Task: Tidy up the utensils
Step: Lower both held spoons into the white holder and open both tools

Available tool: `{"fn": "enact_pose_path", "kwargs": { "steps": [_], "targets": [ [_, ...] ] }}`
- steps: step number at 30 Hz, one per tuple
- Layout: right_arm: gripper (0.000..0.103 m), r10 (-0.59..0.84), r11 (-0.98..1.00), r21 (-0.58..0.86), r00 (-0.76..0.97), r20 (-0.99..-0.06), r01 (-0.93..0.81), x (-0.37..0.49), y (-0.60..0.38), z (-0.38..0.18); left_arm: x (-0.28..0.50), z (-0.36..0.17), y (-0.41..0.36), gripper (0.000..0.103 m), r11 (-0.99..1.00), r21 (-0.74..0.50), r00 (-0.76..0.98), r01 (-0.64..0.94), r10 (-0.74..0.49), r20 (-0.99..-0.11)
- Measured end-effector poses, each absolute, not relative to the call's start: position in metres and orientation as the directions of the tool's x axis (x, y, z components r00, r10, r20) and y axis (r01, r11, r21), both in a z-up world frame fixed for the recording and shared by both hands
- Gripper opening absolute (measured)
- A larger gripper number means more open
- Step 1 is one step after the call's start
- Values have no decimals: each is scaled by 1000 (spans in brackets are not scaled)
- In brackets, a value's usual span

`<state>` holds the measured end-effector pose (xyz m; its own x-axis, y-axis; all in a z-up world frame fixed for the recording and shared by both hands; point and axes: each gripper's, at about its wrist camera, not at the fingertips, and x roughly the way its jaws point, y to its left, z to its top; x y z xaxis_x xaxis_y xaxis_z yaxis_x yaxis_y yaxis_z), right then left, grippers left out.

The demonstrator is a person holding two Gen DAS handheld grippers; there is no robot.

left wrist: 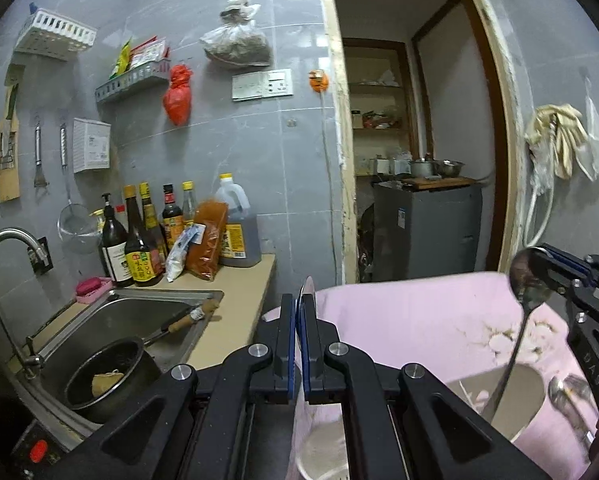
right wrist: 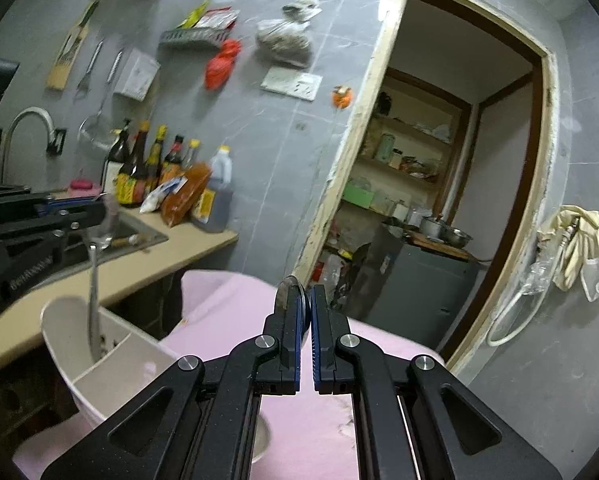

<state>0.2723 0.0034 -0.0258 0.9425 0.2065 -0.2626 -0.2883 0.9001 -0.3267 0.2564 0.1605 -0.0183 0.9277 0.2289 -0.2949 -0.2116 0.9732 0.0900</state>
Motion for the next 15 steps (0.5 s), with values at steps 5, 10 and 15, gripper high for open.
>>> {"fn": "enact_pose_path", "kwargs": {
  "steps": [5, 10, 15],
  "targets": [
    [4, 238, 892, -300, 916, -324, -338, 272, 2, -43, 253, -37, 147, 3, 977, 127, 930, -174, 205, -306],
    [4, 284, 891, -246, 891, -356, -382, 273, -7, -50, 252, -43, 147, 3, 984, 108, 921, -144, 173, -350],
    [7, 324, 893, -175, 863, -388, -414, 276, -15, -51, 252, -40, 156, 4, 993, 29, 911, -111, 114, -398]
  ]
}}
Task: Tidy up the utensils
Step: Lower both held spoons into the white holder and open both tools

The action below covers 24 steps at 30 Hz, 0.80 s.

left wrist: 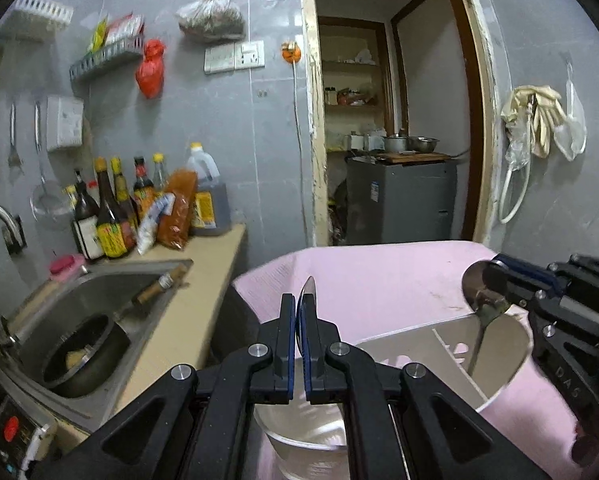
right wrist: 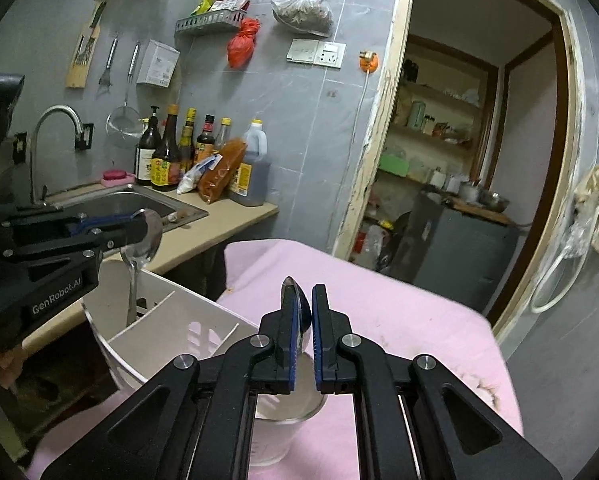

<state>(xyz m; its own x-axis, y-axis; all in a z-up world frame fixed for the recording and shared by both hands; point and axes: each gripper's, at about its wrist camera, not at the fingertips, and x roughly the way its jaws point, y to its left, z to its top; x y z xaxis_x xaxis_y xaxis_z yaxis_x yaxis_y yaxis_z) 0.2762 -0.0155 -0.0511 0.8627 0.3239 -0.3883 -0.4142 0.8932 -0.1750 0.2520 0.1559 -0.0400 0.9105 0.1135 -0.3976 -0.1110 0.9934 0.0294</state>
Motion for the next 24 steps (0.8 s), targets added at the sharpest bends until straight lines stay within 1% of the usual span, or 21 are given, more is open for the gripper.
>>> {"fn": "enact_pose_path", "kwargs": {
  "steps": [3, 4, 5, 6, 7, 8, 12, 13, 14, 15, 16, 17, 18, 19, 21, 22, 23, 24],
  "targets": [
    [10, 350, 891, -129, 840, -415, -435, 278, -21, -52, 252, -40, 163, 5, 996, -41, 895, -81, 54, -443],
    [11, 358, 891, -112, 832, -423, -440, 278, -23, -52, 252, -40, 165, 9, 995, -63, 887, -73, 36, -461],
    [15, 364, 892, -95, 826, -431, -442, 279, -26, -52, 251, -40, 167, 17, 994, -84, 880, -68, 20, -475],
    [19, 371, 892, -79, 821, -434, -445, 279, -28, -53, 251, -41, 168, 21, 993, -97, 877, -66, 11, -481],
    [21, 381, 892, -59, 816, -435, -448, 278, -31, -52, 249, -41, 170, 28, 991, -119, 874, -66, 0, -486],
    [24, 386, 893, -45, 814, -434, -448, 278, -34, -51, 248, -42, 172, 32, 989, -135, 872, -66, -8, -489],
    [26, 408, 896, 16, 807, -427, -444, 277, -47, -44, 245, -41, 173, 34, 981, -183, 857, -68, -36, -514],
    [27, 412, 898, 37, 808, -422, -438, 276, -51, -41, 245, -40, 173, 36, 979, -192, 855, -69, -41, -516],
    [31, 413, 901, 57, 810, -416, -430, 275, -57, -38, 244, -38, 172, 39, 977, -201, 855, -69, -45, -516],
    [36, 412, 904, 70, 814, -410, -422, 274, -62, -35, 243, -35, 171, 41, 974, -215, 857, -69, -52, -512],
    [40, 410, 907, 87, 820, -399, -411, 272, -70, -31, 242, -32, 169, 45, 972, -223, 859, -69, -56, -508],
    [45, 406, 911, 100, 827, -388, -401, 270, -78, -28, 240, -30, 167, 48, 971, -231, 862, -69, -59, -503],
    [49, 402, 914, 107, 833, -380, -392, 269, -84, -25, 239, -27, 165, 49, 968, -241, 865, -67, -64, -498],
    [51, 395, 918, 114, 841, -370, -381, 267, -94, -21, 238, -22, 161, 51, 966, -251, 869, -66, -69, -490],
    [61, 378, 925, 122, 856, -352, -359, 263, -110, -15, 237, -16, 153, 56, 964, -259, 875, -61, -73, -478],
    [65, 370, 929, 124, 863, -343, -349, 261, -118, -11, 236, -11, 146, 61, 963, -261, 883, -61, -70, -464],
    [71, 358, 934, 125, 873, -331, -335, 259, -127, -8, 234, -8, 142, 65, 963, -264, 888, -60, -69, -455],
    [76, 342, 940, 124, 884, -320, -318, 257, -137, -5, 232, -4, 135, 68, 961, -270, 896, -56, -71, -438]
  ]
}}
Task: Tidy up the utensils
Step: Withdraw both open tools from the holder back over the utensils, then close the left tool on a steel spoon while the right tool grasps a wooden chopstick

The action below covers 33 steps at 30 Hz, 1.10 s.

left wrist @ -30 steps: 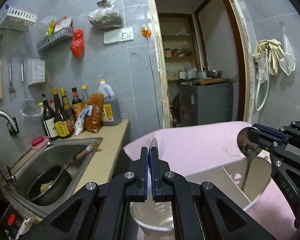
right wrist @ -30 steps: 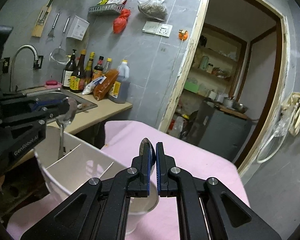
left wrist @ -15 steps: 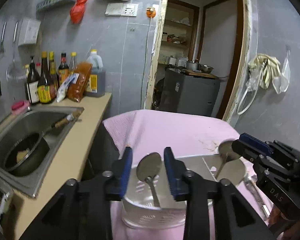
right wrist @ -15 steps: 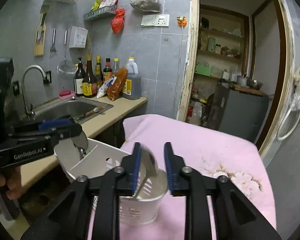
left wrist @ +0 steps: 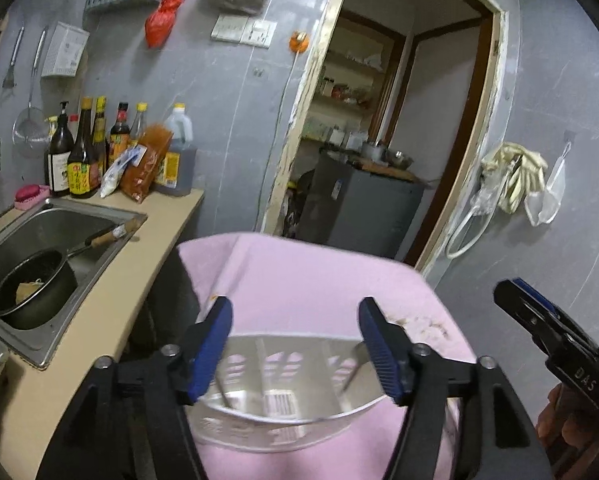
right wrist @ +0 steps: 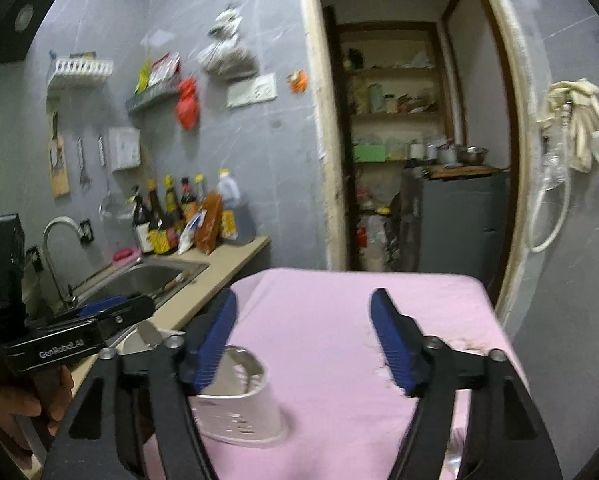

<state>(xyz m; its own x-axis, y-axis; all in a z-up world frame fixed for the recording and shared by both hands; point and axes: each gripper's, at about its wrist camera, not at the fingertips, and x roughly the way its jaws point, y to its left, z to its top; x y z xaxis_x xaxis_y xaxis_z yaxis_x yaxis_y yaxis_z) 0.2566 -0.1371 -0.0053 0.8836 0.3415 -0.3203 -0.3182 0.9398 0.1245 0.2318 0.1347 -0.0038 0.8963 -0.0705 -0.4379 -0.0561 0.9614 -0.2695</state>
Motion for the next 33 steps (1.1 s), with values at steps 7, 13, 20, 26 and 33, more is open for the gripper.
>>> {"fn": "enact_pose_path", "kwargs": {
  "steps": [7, 13, 20, 26, 33],
  "targets": [
    [97, 257, 964, 138, 924, -285, -226, 243, -204, 3, 222, 16, 85, 96, 964, -259, 932, -57, -41, -359],
    [101, 206, 977, 115, 929, -306, -179, 239, -251, -3, 217, 16, 32, 101, 978, -200, 944, -55, -14, -330],
    [101, 192, 981, 78, 919, -344, -176, 240, -293, -25, 213, 1, -25, 101, 986, -150, 941, -65, 10, -339],
    [101, 192, 981, 67, 898, -397, -180, 250, -312, -51, 215, -18, -56, 101, 990, -108, 928, -85, 39, -371],
    [101, 233, 972, 112, 824, -516, -205, 274, -324, -92, 233, -41, -71, 101, 995, -75, 886, -62, 21, -464]
  ]
}}
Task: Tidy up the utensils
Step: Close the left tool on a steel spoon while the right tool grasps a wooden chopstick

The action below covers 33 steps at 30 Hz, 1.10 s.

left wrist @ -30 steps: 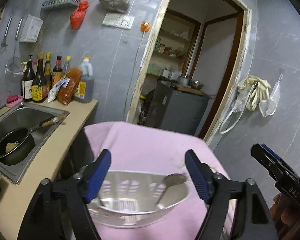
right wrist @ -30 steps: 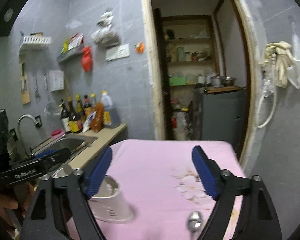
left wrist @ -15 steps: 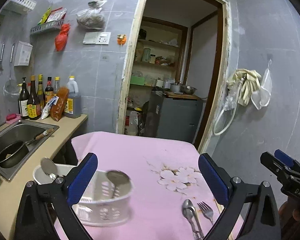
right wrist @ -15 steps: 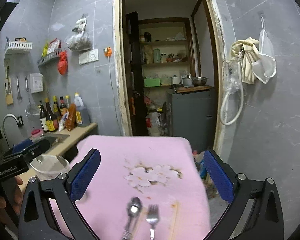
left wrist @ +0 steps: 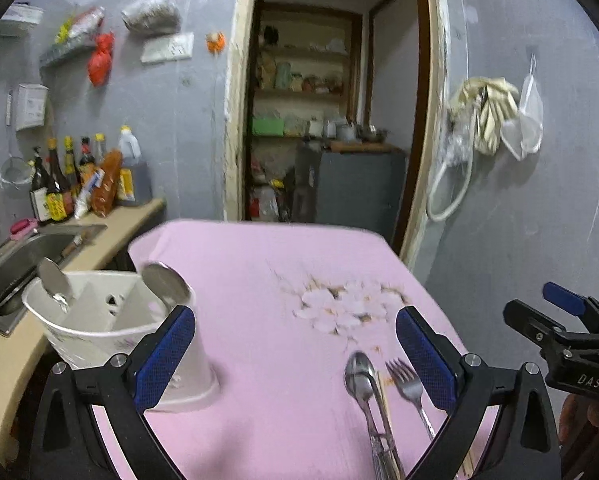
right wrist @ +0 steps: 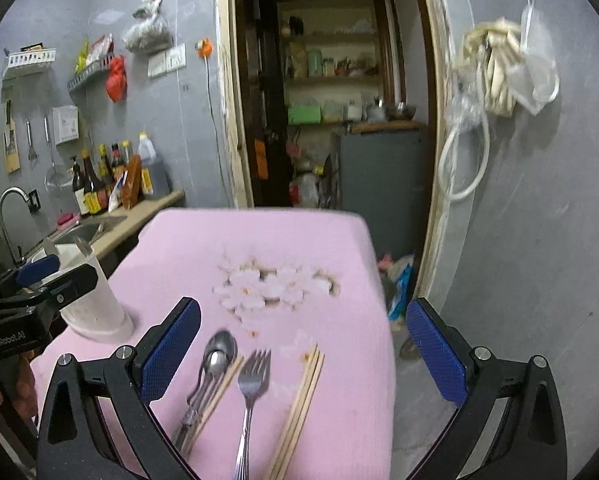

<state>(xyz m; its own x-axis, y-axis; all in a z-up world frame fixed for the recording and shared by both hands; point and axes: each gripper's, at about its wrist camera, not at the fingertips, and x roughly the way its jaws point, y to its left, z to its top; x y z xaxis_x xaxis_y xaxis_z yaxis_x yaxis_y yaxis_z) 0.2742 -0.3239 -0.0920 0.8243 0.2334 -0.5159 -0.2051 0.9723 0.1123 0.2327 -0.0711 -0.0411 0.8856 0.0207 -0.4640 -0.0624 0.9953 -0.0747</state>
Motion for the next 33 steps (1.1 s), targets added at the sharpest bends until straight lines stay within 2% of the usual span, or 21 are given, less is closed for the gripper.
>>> {"fn": "enact_pose_path", "kwargs": {
  "steps": [4, 6, 7, 9, 13, 15, 20, 23, 33],
  "targets": [
    [99, 247, 969, 138, 775, -581, -206, 289, -326, -113, 250, -58, -76, 101, 995, -92, 843, -26, -27, -537],
    [91, 254, 967, 144, 754, -606, -210, 296, -324, -122, 258, -65, -77, 100, 994, -105, 826, -13, -49, -562],
    [89, 255, 967, 147, 742, -620, -209, 300, -324, -128, 263, -69, -77, 96, 993, -115, 811, -7, -62, -581],
    [77, 260, 965, 159, 718, -646, -206, 306, -323, -138, 272, -77, -78, 88, 991, -136, 785, 3, -87, -613],
    [60, 258, 966, 169, 671, -695, -196, 318, -322, -156, 291, -99, -81, 75, 979, -203, 715, 18, -154, -682],
    [49, 253, 967, 170, 647, -719, -189, 324, -322, -164, 296, -107, -83, 67, 973, -231, 687, 24, -184, -702],
    [35, 243, 970, 177, 594, -767, -168, 334, -322, -183, 308, -129, -94, 50, 958, -282, 607, 42, -249, -755],
    [33, 248, 969, 188, 578, -778, -162, 338, -322, -189, 315, -138, -95, 44, 951, -309, 579, 30, -269, -770],
    [24, 271, 962, 213, 542, -795, -169, 349, -320, -199, 342, -147, -89, 36, 930, -367, 550, -9, -301, -779]
  ]
}}
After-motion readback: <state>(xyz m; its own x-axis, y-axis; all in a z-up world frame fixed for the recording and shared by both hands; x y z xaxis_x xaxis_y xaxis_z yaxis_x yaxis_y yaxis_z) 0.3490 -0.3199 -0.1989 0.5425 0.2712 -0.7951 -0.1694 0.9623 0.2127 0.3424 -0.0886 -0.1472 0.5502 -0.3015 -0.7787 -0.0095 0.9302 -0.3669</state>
